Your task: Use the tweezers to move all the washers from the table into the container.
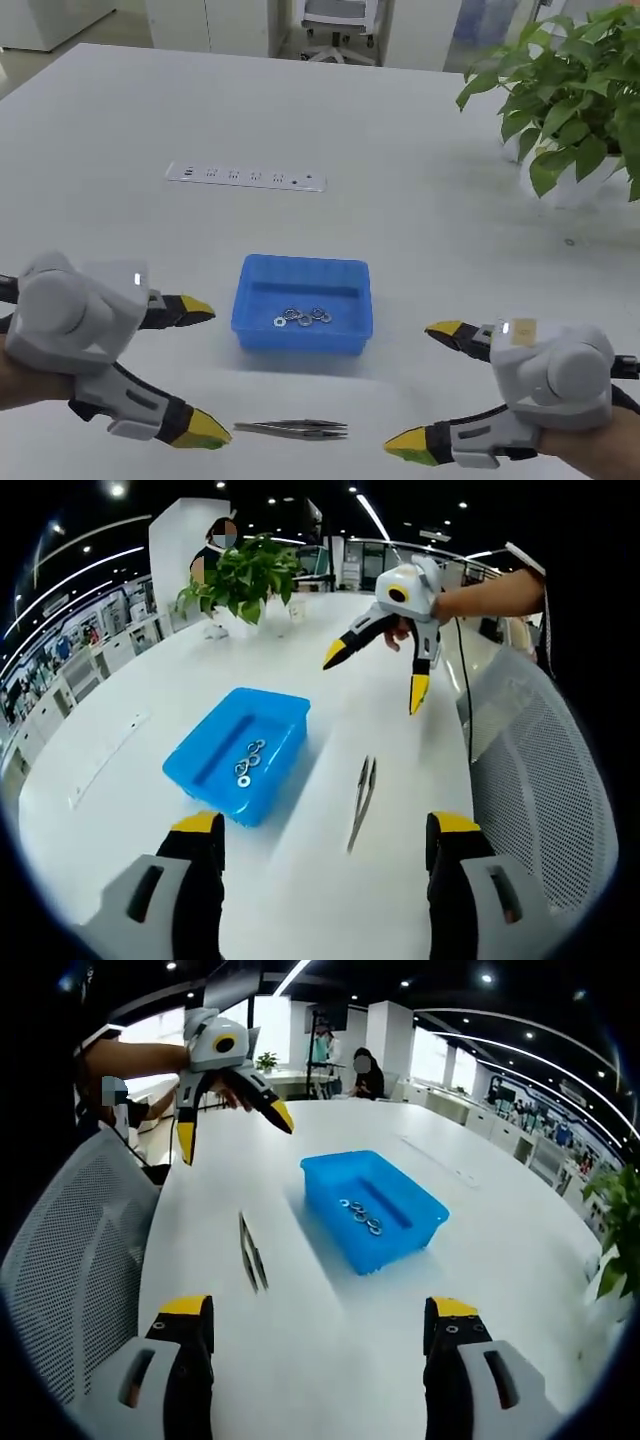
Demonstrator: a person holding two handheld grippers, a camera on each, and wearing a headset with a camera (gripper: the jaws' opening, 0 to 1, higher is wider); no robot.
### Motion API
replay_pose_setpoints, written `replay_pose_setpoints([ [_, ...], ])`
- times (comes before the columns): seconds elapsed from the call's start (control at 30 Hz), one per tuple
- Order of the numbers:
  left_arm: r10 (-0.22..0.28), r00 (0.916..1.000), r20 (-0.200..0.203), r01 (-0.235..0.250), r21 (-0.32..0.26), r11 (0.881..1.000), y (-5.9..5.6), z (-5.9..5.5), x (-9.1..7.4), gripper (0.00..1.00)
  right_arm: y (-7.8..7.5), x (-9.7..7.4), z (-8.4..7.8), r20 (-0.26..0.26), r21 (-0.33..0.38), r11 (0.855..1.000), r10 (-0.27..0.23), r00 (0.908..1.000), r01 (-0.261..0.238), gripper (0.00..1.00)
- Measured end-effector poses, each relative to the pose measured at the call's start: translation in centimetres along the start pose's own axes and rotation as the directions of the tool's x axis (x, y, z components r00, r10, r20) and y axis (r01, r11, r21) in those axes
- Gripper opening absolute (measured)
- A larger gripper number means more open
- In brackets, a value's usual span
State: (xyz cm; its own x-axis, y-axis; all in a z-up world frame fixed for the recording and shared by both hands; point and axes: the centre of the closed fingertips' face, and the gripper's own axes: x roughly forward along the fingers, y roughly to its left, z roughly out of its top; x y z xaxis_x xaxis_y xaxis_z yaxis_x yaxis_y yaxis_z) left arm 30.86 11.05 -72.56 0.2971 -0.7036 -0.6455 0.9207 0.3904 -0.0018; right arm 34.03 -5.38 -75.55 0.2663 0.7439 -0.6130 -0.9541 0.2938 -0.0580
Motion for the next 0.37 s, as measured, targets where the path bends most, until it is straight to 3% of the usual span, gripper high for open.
replay_pose_setpoints([
  [0.17,0.006,0.9999,0.012,-0.006,-0.009,1.000,0.11,0.19,-0.37,0.98,-0.15,-0.36,-0.23,-0.002,0.012,1.000,-0.010,0.9999,0.010,0.94],
  [0.37,0.010,0.9999,0.005,-0.010,0.004,1.000,0.42,0.38,-0.71,0.99,-0.09,-0.50,0.38,0.000,0.009,1.000,-0.006,1.0000,0.006,1.00],
])
